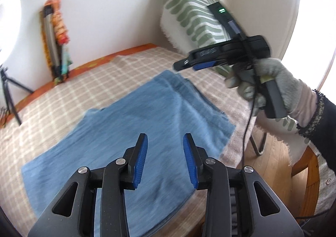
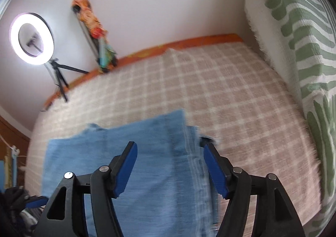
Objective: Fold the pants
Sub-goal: 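Move both open grippers to the folded edge of the jeans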
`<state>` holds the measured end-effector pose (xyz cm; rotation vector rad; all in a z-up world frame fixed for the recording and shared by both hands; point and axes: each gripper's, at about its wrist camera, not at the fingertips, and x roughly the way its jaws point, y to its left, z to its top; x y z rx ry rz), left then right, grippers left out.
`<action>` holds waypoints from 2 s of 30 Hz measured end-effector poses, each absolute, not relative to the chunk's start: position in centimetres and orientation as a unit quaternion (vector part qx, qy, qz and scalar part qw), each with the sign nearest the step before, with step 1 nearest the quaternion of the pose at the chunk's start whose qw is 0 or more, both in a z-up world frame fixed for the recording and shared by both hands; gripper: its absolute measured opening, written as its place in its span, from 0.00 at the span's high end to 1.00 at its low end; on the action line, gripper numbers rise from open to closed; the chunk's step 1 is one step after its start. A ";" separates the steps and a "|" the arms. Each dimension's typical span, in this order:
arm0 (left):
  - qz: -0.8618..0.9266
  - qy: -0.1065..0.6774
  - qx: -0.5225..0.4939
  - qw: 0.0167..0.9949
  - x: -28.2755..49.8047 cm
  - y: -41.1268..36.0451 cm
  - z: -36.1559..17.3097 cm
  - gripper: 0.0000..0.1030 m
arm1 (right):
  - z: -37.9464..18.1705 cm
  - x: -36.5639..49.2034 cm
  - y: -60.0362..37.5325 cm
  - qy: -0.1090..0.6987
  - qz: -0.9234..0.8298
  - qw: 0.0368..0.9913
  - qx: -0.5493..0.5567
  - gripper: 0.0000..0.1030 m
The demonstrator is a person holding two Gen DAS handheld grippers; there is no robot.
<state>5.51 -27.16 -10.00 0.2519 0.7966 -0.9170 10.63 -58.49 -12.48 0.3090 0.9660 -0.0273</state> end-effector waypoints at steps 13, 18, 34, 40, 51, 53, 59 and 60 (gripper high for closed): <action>-0.264 0.429 0.059 0.862 7.3 -12.4 -14.6 0.67 | -11.1 13.4 -46.3 0.458 0.114 0.876 0.098 0.30; -0.212 0.475 0.001 0.854 7.7 -7.4 -17.9 0.67 | -11.6 15.5 -39.6 0.477 0.175 0.859 0.067 0.30; -0.197 0.480 -0.127 0.845 6.2 -2.5 -20.6 0.67 | -19.2 20.5 -18.3 0.587 0.256 0.768 -0.038 0.29; -0.200 0.481 -0.130 0.844 4.6 -1.5 -21.4 0.67 | -22.3 21.9 -14.5 0.631 0.208 0.743 -0.082 0.30; -0.212 0.479 -0.140 0.840 4.7 -1.2 -21.3 0.57 | -23.7 22.9 -13.6 0.652 0.172 0.730 -0.110 0.86; -0.212 0.482 -0.149 0.837 5.1 -1.5 -21.4 0.55 | -23.2 23.2 -14.7 0.650 0.179 0.734 -0.078 0.93; -0.236 0.477 -0.188 0.825 6.0 -2.9 -21.5 0.73 | -21.5 23.1 -16.4 0.636 0.193 0.746 -0.040 0.97; -0.233 0.472 -0.181 0.831 5.9 -3.2 -21.3 0.84 | -21.2 23.1 -16.7 0.634 0.193 0.748 -0.036 0.97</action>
